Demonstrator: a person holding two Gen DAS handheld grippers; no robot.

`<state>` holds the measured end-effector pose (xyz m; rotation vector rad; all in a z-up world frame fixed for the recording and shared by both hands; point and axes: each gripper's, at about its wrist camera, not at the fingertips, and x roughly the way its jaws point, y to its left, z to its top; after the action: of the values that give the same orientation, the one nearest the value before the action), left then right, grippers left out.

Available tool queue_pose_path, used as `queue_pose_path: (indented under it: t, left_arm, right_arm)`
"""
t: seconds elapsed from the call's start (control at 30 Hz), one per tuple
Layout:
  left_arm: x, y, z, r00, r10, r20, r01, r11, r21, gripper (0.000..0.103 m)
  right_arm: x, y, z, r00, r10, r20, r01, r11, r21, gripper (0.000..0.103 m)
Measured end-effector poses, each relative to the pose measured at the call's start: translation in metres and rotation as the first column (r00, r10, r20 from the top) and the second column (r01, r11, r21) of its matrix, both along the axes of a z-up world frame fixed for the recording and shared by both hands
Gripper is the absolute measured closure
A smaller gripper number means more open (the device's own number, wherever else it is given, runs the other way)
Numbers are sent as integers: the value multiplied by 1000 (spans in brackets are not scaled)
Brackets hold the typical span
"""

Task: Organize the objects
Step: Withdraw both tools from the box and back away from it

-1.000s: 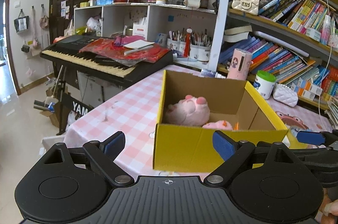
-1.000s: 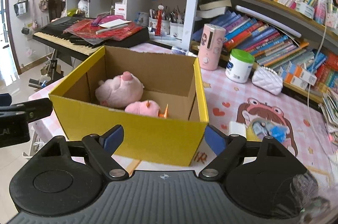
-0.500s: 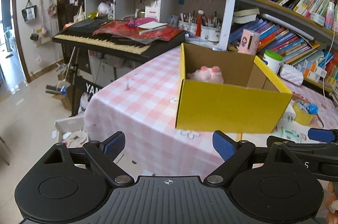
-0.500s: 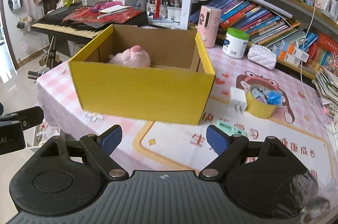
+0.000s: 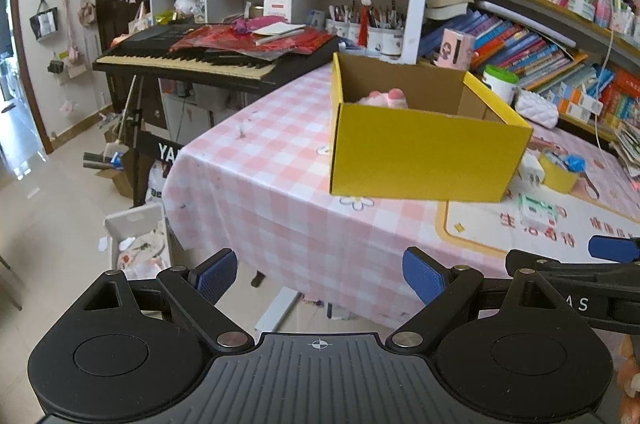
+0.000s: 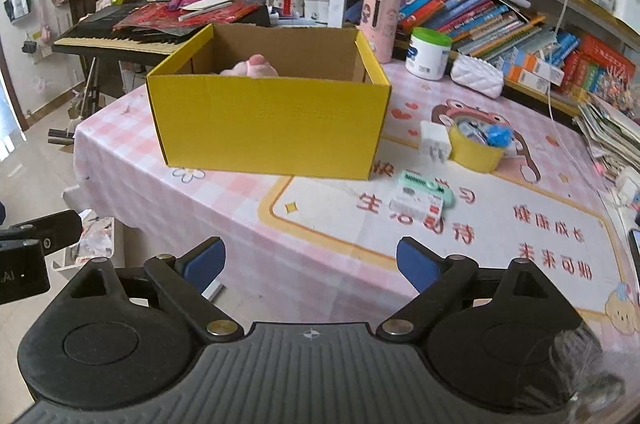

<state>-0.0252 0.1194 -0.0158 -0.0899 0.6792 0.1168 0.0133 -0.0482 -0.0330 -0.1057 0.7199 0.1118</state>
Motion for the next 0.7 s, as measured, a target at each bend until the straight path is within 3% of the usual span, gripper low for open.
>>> queue_pose_path:
  t: [0.7]
  left_arm:
    - [-8,-36,-12,983,-177,-40,177,984,-11,11]
  right_arm:
    - [-36,-44,-10,985,-171,-32,171,985,-6,9]
